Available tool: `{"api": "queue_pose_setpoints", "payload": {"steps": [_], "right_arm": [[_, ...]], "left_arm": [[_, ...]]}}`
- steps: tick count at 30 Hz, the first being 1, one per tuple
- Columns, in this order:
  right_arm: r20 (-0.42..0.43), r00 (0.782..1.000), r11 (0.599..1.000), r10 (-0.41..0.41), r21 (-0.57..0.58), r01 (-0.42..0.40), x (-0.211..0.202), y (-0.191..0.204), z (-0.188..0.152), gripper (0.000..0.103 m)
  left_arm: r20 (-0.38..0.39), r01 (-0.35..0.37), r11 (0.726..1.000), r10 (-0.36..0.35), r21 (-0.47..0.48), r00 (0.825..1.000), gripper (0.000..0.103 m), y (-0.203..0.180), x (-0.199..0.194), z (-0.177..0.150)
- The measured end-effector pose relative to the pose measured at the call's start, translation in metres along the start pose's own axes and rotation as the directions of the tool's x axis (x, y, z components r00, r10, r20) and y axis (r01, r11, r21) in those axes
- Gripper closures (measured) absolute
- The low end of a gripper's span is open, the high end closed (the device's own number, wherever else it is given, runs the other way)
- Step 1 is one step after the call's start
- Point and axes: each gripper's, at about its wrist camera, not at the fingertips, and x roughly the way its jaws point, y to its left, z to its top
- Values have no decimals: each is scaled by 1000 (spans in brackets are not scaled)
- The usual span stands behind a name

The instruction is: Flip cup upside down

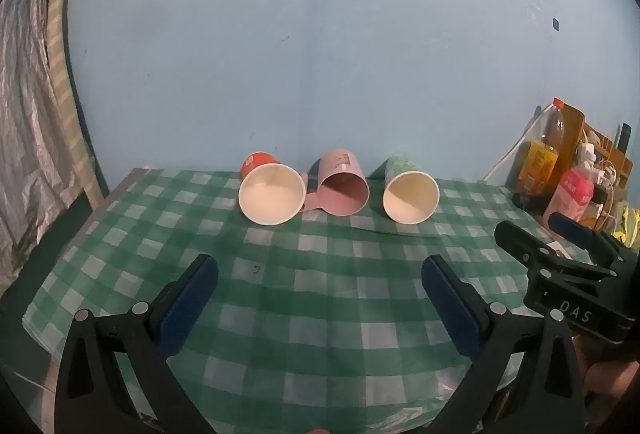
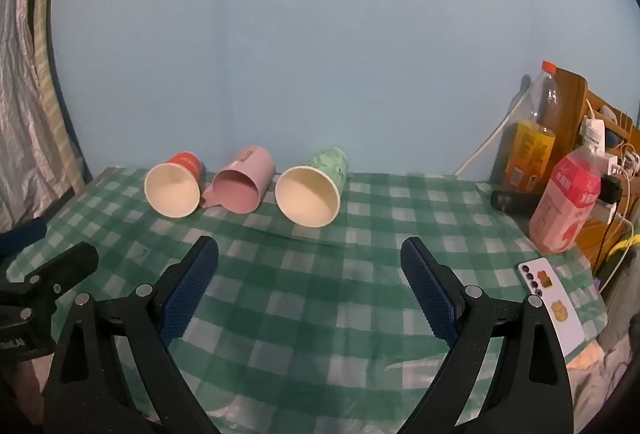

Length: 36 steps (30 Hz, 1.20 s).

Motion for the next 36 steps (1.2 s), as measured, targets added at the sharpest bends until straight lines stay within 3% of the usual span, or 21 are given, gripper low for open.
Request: {"api": "queue_pose_setpoints", "payload": {"steps": [18,36], "right_arm": [[-5,1000,1000,4,5,-4,0,0,0,11],[-14,1000,1000,6,6,-6,2,4,0,11]], "left_arm": [[48,-1,1000,1,4,999,0,-1,-4,-2],[43,-1,1000,1,5,999,0,-2,-4,-5]]}}
